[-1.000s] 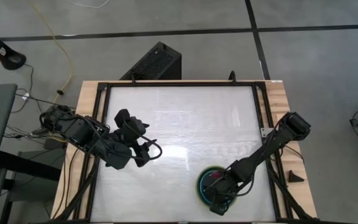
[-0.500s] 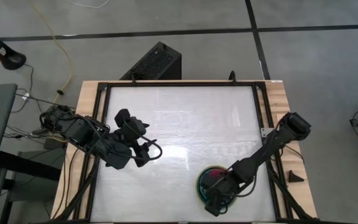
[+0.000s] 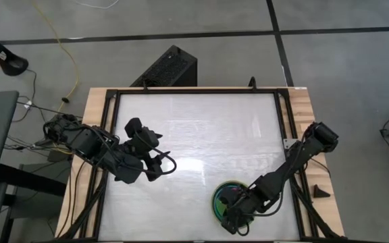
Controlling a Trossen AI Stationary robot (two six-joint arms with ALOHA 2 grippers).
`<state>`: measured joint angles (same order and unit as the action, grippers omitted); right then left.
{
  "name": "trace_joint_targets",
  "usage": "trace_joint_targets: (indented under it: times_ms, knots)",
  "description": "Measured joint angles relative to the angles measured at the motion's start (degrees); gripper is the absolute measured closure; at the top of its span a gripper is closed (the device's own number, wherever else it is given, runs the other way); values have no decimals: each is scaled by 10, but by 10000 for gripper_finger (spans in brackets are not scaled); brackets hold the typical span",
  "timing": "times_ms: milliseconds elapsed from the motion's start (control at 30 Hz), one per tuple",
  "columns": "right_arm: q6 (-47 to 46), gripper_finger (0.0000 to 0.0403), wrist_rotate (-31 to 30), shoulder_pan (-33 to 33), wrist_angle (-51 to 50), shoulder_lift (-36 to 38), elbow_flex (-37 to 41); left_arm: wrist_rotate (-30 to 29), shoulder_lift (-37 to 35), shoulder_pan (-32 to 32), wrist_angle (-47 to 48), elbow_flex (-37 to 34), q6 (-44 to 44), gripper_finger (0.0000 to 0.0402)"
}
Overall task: Nest bowls inside each other
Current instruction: Adjust the green and red bowls
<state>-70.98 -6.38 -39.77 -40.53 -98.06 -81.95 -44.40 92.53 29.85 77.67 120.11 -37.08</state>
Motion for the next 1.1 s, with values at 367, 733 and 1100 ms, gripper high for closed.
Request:
trace_joint_targets:
  times_ms: [367,733,1100]
  knots:
    - [47,383,22,6,0,0,0,0,0,0,0,0,6,136]
    - [49,382,31,10,-179,3,-50,0,0,-1,0,0,6,136]
    - [66,382,45,-7,-161,-30,-50,-15,0,-3,-2,0,6,136]
